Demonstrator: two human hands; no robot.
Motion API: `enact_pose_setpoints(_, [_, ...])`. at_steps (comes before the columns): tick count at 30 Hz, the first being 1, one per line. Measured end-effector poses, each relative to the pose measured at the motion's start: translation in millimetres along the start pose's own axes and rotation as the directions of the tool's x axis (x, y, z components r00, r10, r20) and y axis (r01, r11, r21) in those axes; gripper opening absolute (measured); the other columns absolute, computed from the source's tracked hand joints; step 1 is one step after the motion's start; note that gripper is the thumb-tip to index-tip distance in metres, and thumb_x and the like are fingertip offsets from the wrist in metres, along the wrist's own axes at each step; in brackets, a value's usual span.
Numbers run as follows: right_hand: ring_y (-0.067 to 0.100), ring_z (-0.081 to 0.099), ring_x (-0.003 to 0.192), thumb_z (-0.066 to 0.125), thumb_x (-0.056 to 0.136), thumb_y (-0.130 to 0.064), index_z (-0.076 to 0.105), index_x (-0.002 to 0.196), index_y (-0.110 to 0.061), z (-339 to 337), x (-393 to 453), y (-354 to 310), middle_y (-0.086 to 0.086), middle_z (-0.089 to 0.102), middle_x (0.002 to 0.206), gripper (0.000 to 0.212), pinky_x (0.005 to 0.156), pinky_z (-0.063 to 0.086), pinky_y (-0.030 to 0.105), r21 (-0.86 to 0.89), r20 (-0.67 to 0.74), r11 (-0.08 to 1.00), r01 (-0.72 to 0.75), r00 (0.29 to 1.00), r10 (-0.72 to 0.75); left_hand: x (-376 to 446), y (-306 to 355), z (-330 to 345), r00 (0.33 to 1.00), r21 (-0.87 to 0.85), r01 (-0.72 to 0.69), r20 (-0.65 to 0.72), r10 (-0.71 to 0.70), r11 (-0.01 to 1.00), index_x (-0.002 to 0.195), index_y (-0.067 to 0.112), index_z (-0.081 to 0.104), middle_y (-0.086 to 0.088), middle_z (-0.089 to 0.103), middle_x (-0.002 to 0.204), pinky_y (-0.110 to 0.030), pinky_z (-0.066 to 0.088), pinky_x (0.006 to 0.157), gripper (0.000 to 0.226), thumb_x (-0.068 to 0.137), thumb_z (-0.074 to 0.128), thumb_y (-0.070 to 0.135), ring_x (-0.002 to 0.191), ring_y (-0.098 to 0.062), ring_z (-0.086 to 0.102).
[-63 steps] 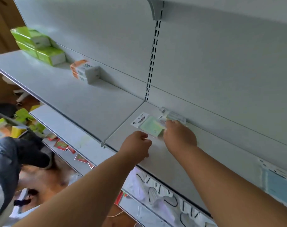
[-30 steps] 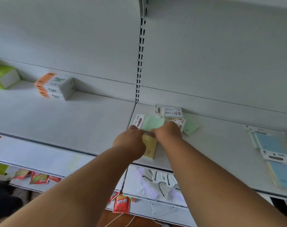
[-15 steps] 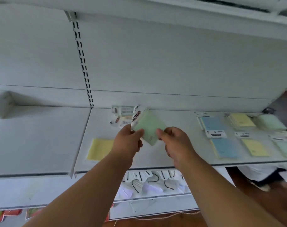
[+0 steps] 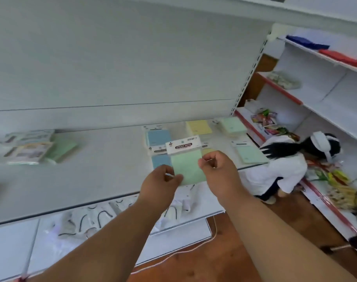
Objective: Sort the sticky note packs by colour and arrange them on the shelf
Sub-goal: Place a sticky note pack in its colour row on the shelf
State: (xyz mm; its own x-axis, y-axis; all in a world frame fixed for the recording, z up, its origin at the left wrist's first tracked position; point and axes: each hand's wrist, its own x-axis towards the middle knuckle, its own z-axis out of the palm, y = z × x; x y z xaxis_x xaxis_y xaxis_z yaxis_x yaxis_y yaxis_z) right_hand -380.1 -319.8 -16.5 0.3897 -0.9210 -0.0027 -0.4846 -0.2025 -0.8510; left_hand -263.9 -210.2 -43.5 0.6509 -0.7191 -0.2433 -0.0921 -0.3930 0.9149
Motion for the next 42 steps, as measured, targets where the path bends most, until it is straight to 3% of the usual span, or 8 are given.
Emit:
enact_pose_setpoints(7, [0.018, 0.062, 0.078, 0.067, 0.087, -0.032, 0.065, 0.087, -0.013, -78.4, 49.6, 43.0, 0.001, 0.068, 0.084, 0.019, 0.078, 0.052, 0.039, -0.017, -0.022, 0.998, -0.057, 0.998, 0.057, 15.3, 44.4, 79.2, 0.99, 0.198, -0.125, 0.088, 0.109, 0.972, 0.082, 0.028, 0.058, 0.009, 0.065, 0.074, -0.021, 0.039, 0.055, 0.012, 0.085, 0.068, 0.034, 0.061, -0.005, 0.056])
enact_pose_setpoints(12, [0.015, 0.061, 0.083, 0.063, 0.09, -0.035, 0.065, 0.096, -0.012, -113.9, 85.1, 64.9, 0.001, 0.067, 0.094, 0.024, 0.072, 0.052, 0.028, -0.116, -0.078, 0.982, -0.149, 0.987, 0.141, 50.5, 63.1, 133.1, 0.988, 0.141, -0.086, 0.14, 0.067, 0.986, 0.082, 0.023, 0.061, 0.01, 0.062, 0.072, -0.027, 0.046, 0.06, 0.011, 0.083, 0.069, 0.03, 0.06, -0.012, 0.054])
enact_pose_setpoints(17, [0.021, 0.062, 0.087, 0.062, 0.089, -0.039, 0.066, 0.094, -0.017, -154.2, 130.8, 87.5, 0.001, 0.067, 0.094, 0.023, 0.074, 0.051, 0.033, -0.318, -0.036, 0.933, -0.169, 0.985, 0.166, 63.5, 90.6, 183.8, 0.982, 0.358, -0.129, 0.173, 0.071, 0.925, 0.091, 0.025, 0.06, 0.007, 0.063, 0.09, -0.024, 0.043, 0.064, 0.016, 0.086, 0.064, 0.039, 0.08, -0.014, 0.059])
enact_pose_setpoints(23, [0.024, 0.059, 0.075, 0.057, 0.09, -0.042, 0.064, 0.085, -0.014, -165.8, 189.6, 114.5, 0.001, 0.058, 0.072, 0.03, 0.062, 0.047, 0.031, -0.552, 0.127, 0.833, -0.023, 0.986, 0.112, 84.2, 115.5, 234.7, 1.0, 0.569, -0.021, 0.007, 0.021, 0.822, 0.101, 0.017, 0.063, -0.001, 0.062, 0.098, -0.028, 0.042, 0.07, 0.024, 0.087, 0.058, 0.036, 0.097, -0.024, 0.062])
enact_pose_setpoints(27, [0.025, 0.06, 0.081, 0.056, 0.09, -0.043, 0.063, 0.098, -0.012, -156.5, 208.7, 124.2, 0.006, 0.066, 0.092, 0.032, 0.064, 0.043, 0.031, -0.6, 0.27, 0.79, 0.129, 0.962, 0.047, 83.7, 111.4, 254.5, 0.988, 0.598, 0.133, -0.146, -0.055, 0.79, 0.108, 0.019, 0.06, -0.002, 0.063, 0.11, -0.03, 0.045, 0.077, 0.027, 0.086, 0.059, 0.034, 0.104, -0.026, 0.06])
enact_pose_setpoints(33, [0.03, 0.06, 0.095, 0.058, 0.091, -0.042, 0.051, 0.102, -0.014, -162.0, 212.9, 123.0, 0.008, 0.064, 0.104, 0.031, 0.067, 0.039, 0.033, -0.595, 0.254, 0.791, 0.144, 0.967, 0.015, 79.1, 114.2, 267.3, 0.968, 0.615, 0.195, -0.246, -0.048, 0.764, 0.116, 0.019, 0.058, -0.002, 0.063, 0.113, -0.03, 0.043, 0.075, 0.028, 0.092, 0.052, 0.033, 0.105, -0.026, 0.06])
enact_pose_setpoints(37, [0.031, 0.057, 0.086, 0.054, 0.093, -0.031, 0.059, 0.102, -0.014, -161.7, 215.2, 119.0, 0.012, 0.066, 0.107, 0.019, 0.067, 0.041, 0.031, -0.575, 0.313, 0.803, 0.157, 0.949, 0.039, 78.9, 115.4, 270.6, 0.965, 0.615, 0.208, -0.257, -0.055, 0.76, 0.12, 0.02, 0.056, -0.002, 0.062, 0.116, -0.031, 0.044, 0.076, 0.029, 0.095, 0.05, 0.033, 0.107, -0.026, 0.059])
enact_pose_setpoints(42, [0.026, 0.051, 0.076, 0.05, 0.094, -0.035, 0.055, 0.105, -0.014, -154.4, 204.6, 112.9, 0.009, 0.064, 0.1, 0.025, 0.06, 0.038, 0.03, -0.592, 0.232, 0.778, 0.208, 0.969, -0.083, 70.7, 112.0, 259.7, 0.959, 0.562, 0.204, -0.278, -0.05, 0.801, 0.12, 0.02, 0.056, 0.0, 0.064, 0.113, -0.035, 0.05, 0.085, 0.032, 0.094, 0.05, 0.037, 0.106, -0.025, 0.061])
